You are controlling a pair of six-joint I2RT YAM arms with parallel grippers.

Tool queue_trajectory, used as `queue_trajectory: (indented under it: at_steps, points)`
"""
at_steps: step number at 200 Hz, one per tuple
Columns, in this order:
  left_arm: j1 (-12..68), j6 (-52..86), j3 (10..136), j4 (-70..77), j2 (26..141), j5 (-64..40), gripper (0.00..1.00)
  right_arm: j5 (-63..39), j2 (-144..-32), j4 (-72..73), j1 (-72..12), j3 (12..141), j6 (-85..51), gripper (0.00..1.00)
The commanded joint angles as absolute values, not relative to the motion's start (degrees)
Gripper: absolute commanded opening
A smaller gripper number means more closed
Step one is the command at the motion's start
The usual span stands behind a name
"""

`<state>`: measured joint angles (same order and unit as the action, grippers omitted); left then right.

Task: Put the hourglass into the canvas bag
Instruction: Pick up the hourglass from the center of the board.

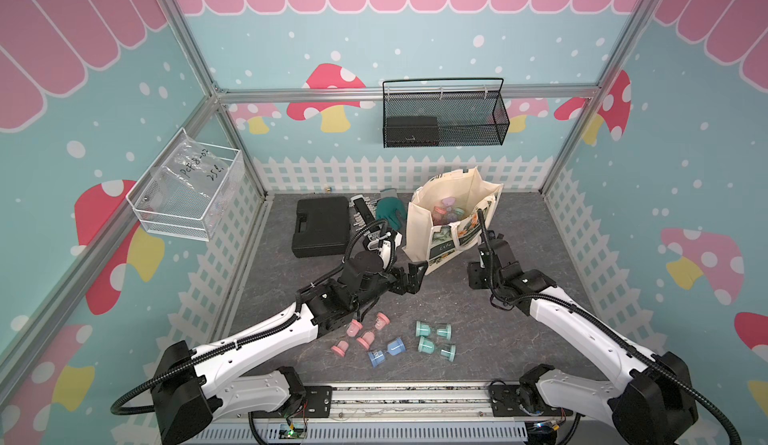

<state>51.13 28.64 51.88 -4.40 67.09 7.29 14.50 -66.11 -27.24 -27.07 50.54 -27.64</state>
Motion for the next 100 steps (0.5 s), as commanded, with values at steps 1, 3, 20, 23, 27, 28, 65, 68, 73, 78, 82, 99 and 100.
queue_trajectory:
  at_steps: [1, 3, 20, 23, 27, 28, 65, 68, 73, 78, 82, 99, 100]
  points:
    - [51.1, 25.9, 54.8, -5.3, 67.5, 8.7, 0.99, 14.8, -64.8, -28.4, -26.9, 55.7, -25.7, 0.41]
    - [51.1, 25.8, 54.9, -5.3, 67.6, 8.6, 0.99, 14.8, -64.8, -28.3, -26.9, 56.2, -25.6, 0.41]
    - [50.9, 24.8, 56.4, -5.5, 68.0, 8.7, 0.99, 14.8, -65.6, -27.9, -26.9, 61.0, -24.5, 0.41]
    - [50.9, 24.6, 56.7, -5.4, 68.1, 8.6, 0.99, 14.8, -65.9, -27.7, -26.9, 61.9, -24.3, 0.41]
    - [50.9, 24.4, 57.0, -5.4, 68.2, 8.6, 0.99, 14.7, -66.3, -27.5, -26.9, 63.0, -24.1, 0.40]
    - [50.8, 24.4, 57.1, -5.4, 68.2, 8.6, 0.99, 14.7, -66.3, -27.5, -26.9, 63.3, -24.1, 0.40]
    - [50.5, 22.7, 60.1, -5.8, 69.8, 8.3, 0.99, 13.0, -70.7, -24.9, -26.9, 73.0, -22.0, 0.40]
    - [50.5, 22.6, 60.3, -5.7, 69.9, 8.3, 0.99, 12.8, -71.1, -24.7, -26.9, 73.7, -21.8, 0.40]
    - [50.4, 22.5, 60.5, -5.7, 70.1, 8.2, 1.00, 12.3, -71.8, -24.2, -26.9, 75.1, -21.4, 0.40]
    - [50.3, 22.3, 60.7, -5.6, 70.3, 8.0, 0.99, 11.6, -72.8, -24.1, -26.9, 76.6, -21.3, 0.39]
    - [50.2, 22.3, 60.9, -5.5, 70.5, 7.9, 0.99, 11.1, -73.6, -24.2, -26.9, 78.0, -21.0, 0.39]
    - [49.8, 22.0, 61.4, -5.2, 71.1, 7.6, 0.99, 8.8, -76.8, -23.2, -27.0, 82.5, -19.7, 0.38]
    - [49.7, 22.0, 61.5, -5.2, 71.2, 7.5, 0.99, 8.7, -77.0, -23.2, -27.0, 82.8, -19.7, 0.38]
